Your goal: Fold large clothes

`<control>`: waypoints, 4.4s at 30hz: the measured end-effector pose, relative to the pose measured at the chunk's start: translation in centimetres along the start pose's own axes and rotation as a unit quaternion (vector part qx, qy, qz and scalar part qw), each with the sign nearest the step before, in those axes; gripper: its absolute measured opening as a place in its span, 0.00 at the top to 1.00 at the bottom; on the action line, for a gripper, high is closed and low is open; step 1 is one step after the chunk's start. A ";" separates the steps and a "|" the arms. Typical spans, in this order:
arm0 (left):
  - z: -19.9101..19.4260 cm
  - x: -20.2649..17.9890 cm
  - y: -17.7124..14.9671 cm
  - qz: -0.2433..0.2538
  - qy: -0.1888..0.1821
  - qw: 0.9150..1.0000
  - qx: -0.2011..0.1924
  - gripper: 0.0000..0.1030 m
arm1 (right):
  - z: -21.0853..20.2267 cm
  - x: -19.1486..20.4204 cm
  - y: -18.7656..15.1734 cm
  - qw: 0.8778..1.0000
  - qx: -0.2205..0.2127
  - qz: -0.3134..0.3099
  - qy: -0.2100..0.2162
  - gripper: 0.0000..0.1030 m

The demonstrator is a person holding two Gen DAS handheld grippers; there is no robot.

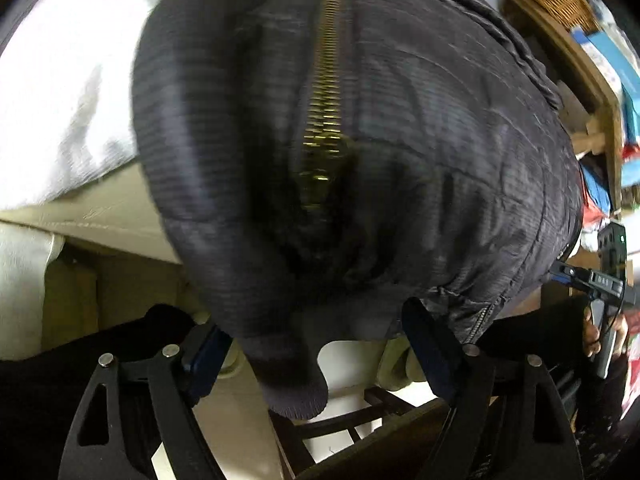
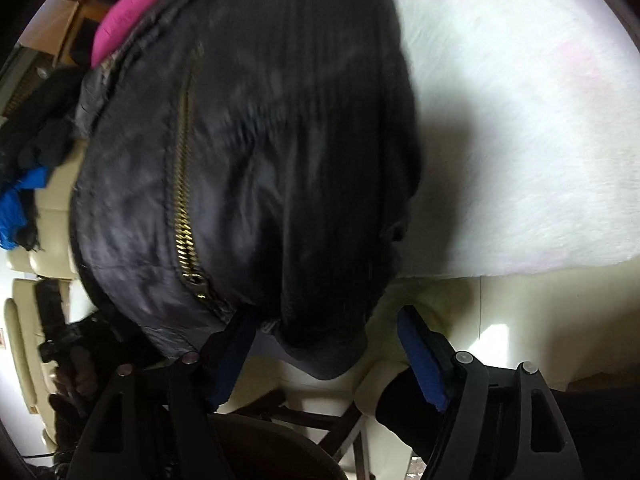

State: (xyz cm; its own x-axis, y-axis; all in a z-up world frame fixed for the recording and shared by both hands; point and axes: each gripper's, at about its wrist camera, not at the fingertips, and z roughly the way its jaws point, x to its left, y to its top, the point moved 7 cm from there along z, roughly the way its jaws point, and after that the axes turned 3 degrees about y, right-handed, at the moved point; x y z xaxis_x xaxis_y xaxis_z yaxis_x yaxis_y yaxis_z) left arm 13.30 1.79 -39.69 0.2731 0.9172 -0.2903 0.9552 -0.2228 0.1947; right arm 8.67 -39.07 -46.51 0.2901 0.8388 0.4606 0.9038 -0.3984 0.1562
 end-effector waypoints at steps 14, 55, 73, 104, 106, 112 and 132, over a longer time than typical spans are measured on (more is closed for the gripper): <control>1.4 2.3 0.2 -0.023 -0.003 1.000 0.017 0.39 | 6.0 0.9 -0.6 0.998 0.033 -0.028 -0.052 0.24; -22.5 -5.5 35.7 0.051 -0.067 0.960 -0.266 0.91 | -26.3 15.8 27.2 0.887 -0.432 -0.051 0.153 0.85; -3.1 0.0 48.3 -0.120 -0.115 0.977 -0.130 0.56 | -11.3 8.2 46.1 0.958 -0.275 0.036 0.069 0.75; -5.9 0.5 38.2 -0.084 0.182 0.942 -0.270 0.17 | -4.5 6.4 46.8 0.961 -0.248 0.067 -0.102 0.72; -6.1 0.1 38.1 -0.077 0.184 0.941 -0.272 0.17 | -5.8 5.8 46.0 0.956 -0.270 0.099 -0.054 0.36; -8.4 -0.9 37.5 -0.066 0.177 0.933 -0.305 0.16 | -12.2 6.2 41.4 0.935 -0.336 0.112 0.019 0.23; -10.9 2.4 32.4 -0.086 0.206 0.932 -0.287 0.16 | -14.7 3.8 29.0 0.939 -0.338 0.065 0.018 0.23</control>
State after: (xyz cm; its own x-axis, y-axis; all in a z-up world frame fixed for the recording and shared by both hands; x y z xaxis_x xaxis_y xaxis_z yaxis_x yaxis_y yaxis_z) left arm 43.69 0.34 -23.86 -0.0581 0.9983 -0.0033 0.7303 0.0448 0.6816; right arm 31.38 -52.87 -27.32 0.3621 0.7585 0.5418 0.4514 -0.6512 0.6101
